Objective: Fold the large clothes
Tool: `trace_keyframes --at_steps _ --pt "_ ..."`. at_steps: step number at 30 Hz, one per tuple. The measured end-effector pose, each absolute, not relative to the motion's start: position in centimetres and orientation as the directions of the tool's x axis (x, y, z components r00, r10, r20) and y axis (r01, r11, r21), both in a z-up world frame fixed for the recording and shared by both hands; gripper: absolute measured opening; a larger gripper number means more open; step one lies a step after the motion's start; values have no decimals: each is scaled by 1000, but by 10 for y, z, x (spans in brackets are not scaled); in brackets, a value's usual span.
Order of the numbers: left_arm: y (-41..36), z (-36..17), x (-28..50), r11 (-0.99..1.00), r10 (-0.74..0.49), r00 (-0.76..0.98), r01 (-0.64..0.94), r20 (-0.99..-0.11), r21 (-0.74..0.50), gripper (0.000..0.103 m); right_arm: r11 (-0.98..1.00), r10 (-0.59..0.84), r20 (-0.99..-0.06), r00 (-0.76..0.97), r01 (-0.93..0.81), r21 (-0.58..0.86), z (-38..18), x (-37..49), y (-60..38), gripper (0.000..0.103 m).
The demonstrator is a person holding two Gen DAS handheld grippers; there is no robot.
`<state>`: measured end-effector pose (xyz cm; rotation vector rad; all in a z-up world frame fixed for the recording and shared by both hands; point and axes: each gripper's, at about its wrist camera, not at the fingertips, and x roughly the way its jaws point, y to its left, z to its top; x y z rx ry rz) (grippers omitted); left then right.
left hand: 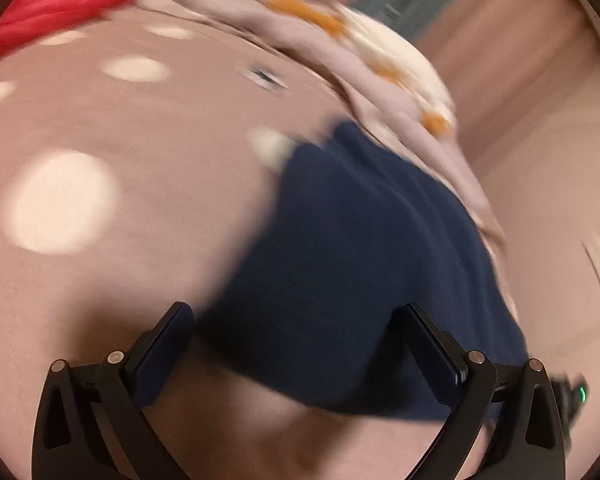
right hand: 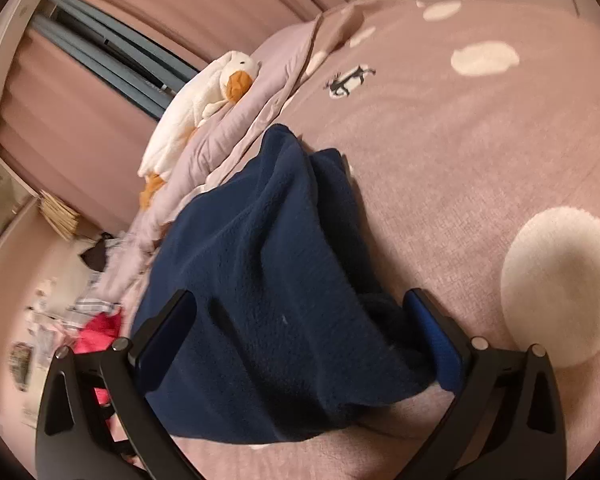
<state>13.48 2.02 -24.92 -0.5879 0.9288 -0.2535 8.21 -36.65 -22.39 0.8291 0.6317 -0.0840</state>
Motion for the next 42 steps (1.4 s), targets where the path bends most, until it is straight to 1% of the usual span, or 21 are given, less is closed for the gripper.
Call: trace_keyframes --at_steps 1,3,5,6,9,11,12,15,17,19,20,23,24,26,28,31,33,36,39,40,42 --pt "10 -252 137 808 -476 554 -30 -683 -588 101 686 164 -569 806 321 653 -225 84 -360 103" --pt "-12 -251 139 807 -515 549 51 -658 -589 101 660 187 -563 805 321 679 -228 85 -357 103" --pt "-22 -253 148 791 -549 524 75 -651 -607 101 636 217 -567 794 326 699 -230 84 -355 103" --pt "-22 -254 153 766 -573 529 74 -627 -638 101 636 226 -574 787 327 699 -230 83 -357 103" --pt "-5 -262 174 619 -669 527 6 -524 -785 101 584 268 -546 794 317 747 -231 80 -360 103" --pt "8 -267 188 512 -711 531 -57 -461 -857 101 530 313 -507 803 295 795 -233 74 -362 103" --pt "10 -269 193 492 -720 526 -72 -453 -867 101 510 334 -491 805 284 812 -234 72 -361 103" --pt "2 -268 208 512 -727 497 -67 -473 -856 101 478 363 -477 800 280 833 -232 67 -356 103" --pt "-4 -265 211 545 -710 508 -42 -487 -838 101 479 377 -498 781 296 826 -231 66 -349 103" --pt "-11 -263 212 578 -691 523 -14 -498 -816 101 500 392 -543 742 323 803 -229 68 -340 103" --pt "-15 -262 213 597 -683 526 1 -507 -802 101 494 419 -542 729 317 809 -229 70 -336 103" --pt "-21 -259 214 620 -674 528 25 -516 -784 101 369 548 -418 724 239 898 -236 72 -321 103" --pt "-21 -259 215 619 -676 530 31 -512 -785 101 347 555 -405 727 240 907 -237 75 -320 103" --pt "-20 -258 216 618 -669 540 20 -511 -786 100 365 497 -428 755 266 892 -236 86 -327 101" --pt "-20 -257 217 632 -643 555 -3 -527 -775 96 390 422 -463 779 305 869 -234 89 -337 100" --pt "-22 -256 220 647 -627 559 -14 -543 -762 92 353 368 -446 816 321 879 -236 89 -348 100" --pt "-24 -255 216 637 -635 554 -21 -539 -771 90 352 354 -457 816 336 873 -239 91 -349 102" --pt "-15 -259 218 605 -647 548 -53 -530 -794 84 411 314 -489 814 348 843 -232 98 -341 102" --pt "-13 -260 221 600 -646 547 -69 -533 -797 77 540 247 -538 806 347 767 -229 105 -330 101" --pt "-14 -259 222 607 -639 550 -67 -537 -792 74 576 221 -550 806 347 740 -228 107 -327 100" --pt "-17 -257 220 635 -617 563 -58 -550 -770 71 642 172 -569 804 346 684 -227 113 -322 92"
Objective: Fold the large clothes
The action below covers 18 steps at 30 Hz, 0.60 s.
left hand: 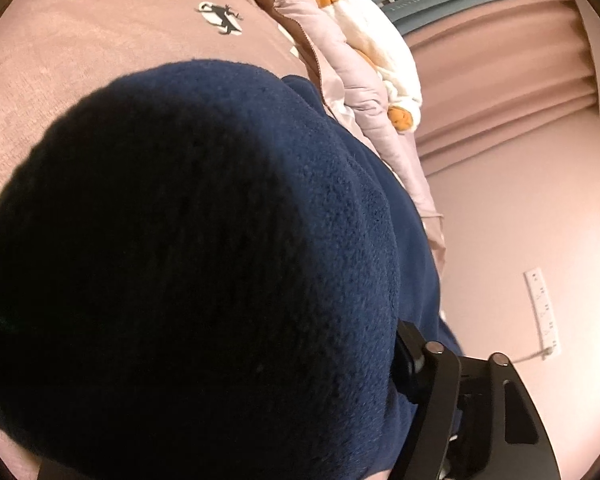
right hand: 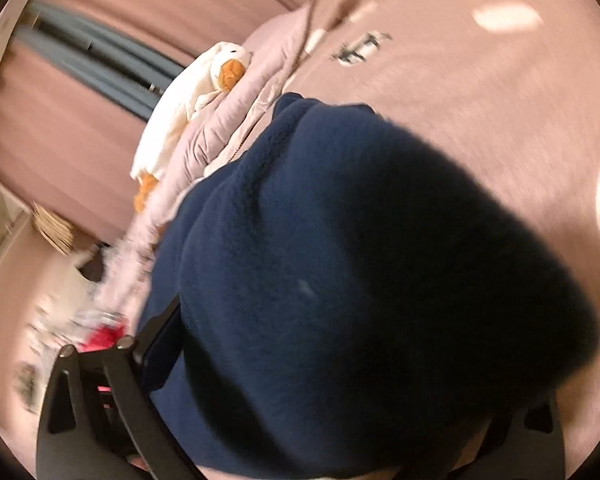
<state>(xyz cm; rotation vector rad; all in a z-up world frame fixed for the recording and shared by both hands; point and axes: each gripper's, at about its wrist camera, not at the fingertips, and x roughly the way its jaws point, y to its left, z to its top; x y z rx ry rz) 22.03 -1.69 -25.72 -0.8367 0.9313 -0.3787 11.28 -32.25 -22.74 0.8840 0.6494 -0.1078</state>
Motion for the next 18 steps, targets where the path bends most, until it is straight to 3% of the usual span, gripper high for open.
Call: trace_keyframes --at_steps 5,9,18 --pt "-34 -250 216 732 -527 611 -28 -592 -681 64 714 136 -567 812 316 624 -231 118 -321 71" --pt "-51 -237 215 827 -432 649 8 -626 -562 63 726 165 -562 811 286 626 -234 113 -321 64" --pt "-20 -225 224 820 -451 658 40 -603 -571 54 741 231 -541 809 214 636 -230 119 -310 55"
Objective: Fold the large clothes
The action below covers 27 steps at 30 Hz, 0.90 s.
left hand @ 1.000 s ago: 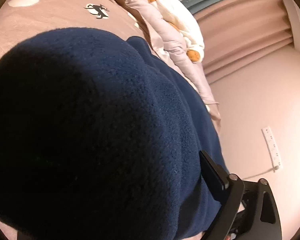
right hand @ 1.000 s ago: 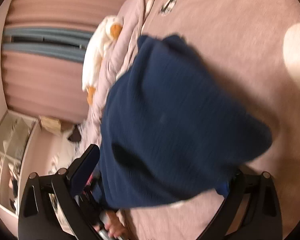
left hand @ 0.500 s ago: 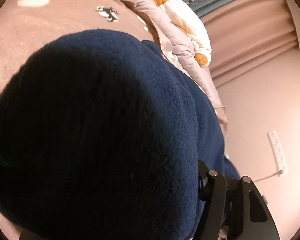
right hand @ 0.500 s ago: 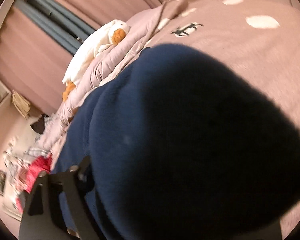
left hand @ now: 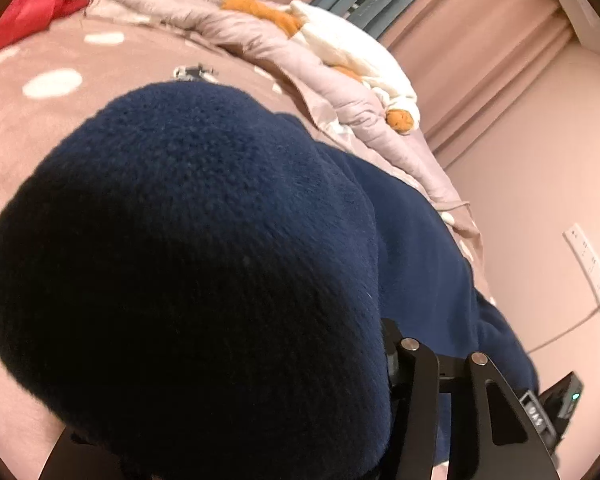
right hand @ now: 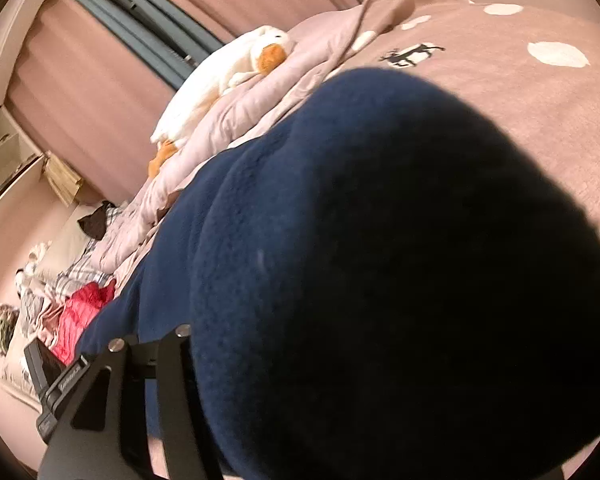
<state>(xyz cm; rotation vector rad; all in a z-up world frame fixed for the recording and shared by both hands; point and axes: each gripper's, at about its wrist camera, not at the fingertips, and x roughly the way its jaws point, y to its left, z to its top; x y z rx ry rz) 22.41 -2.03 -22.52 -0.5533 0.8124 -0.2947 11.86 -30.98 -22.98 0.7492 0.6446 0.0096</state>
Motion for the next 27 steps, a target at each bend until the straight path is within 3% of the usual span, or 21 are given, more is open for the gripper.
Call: trace_keyframes --at_steps 11,15,18,23,27 --pt "2 -218 207 844 -378 707 -2 -598 -536 48 804 308 -506 806 64 591 -212 127 -278 46" --pt "32 -215 180 861 -330 738 -20 -588 -509 48 806 380 -498 780 -14 592 -213 132 -261 46" --pt "48 -224 176 829 -371 703 -43 -607 -557 48 795 409 -517 752 -15 606 -222 141 -254 53" --pt "58 -259 186 714 -463 657 -122 -595 -690 67 759 416 -552 723 59 649 -233 146 -265 61" --pt "52 -255 181 724 -472 651 -98 -594 -683 73 731 441 -547 711 69 679 -235 148 -275 63"
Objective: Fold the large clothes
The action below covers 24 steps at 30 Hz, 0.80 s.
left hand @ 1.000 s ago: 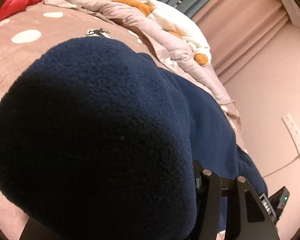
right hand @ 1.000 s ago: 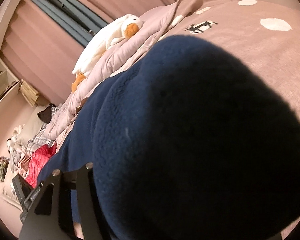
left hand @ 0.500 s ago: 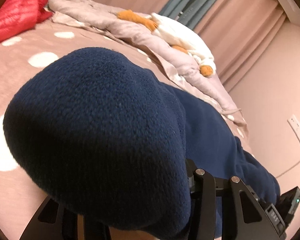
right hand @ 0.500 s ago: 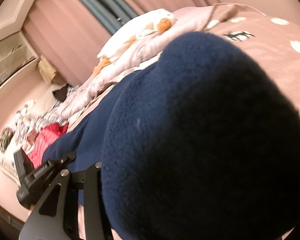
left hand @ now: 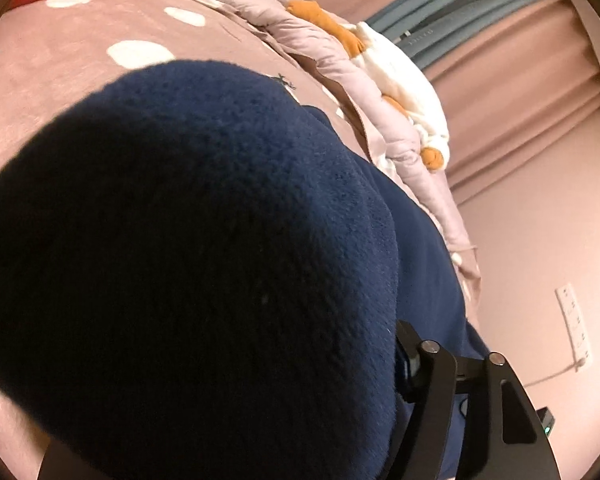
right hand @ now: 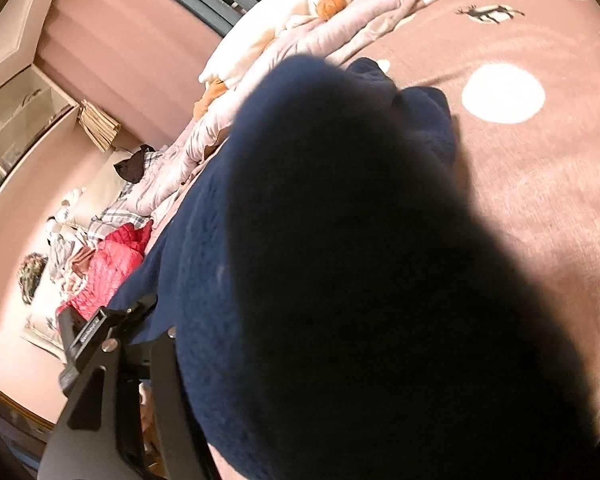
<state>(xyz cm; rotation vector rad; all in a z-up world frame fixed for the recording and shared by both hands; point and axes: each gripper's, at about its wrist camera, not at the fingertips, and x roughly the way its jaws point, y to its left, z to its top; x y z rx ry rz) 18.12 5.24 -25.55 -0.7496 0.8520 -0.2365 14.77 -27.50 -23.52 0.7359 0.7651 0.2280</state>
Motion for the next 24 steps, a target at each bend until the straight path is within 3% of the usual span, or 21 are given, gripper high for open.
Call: trace_keyframes --at_steps 7,14,20,24 --pt "61 -257 192 682 -534 606 -104 -590 -724 87 707 413 -542 732 117 697 -235 146 -281 66" --pt "58 -256 186 682 -539 603 -98 -589 -725 87 634 434 -510 742 151 758 -239 137 -293 70" --pt "78 -255 165 669 -581 608 -23 -541 -743 87 708 352 -555 754 174 685 -232 120 -295 75" --pt "87 -251 150 708 -537 635 -18 -555 -706 87 669 374 -538 755 182 721 -236 118 -305 76"
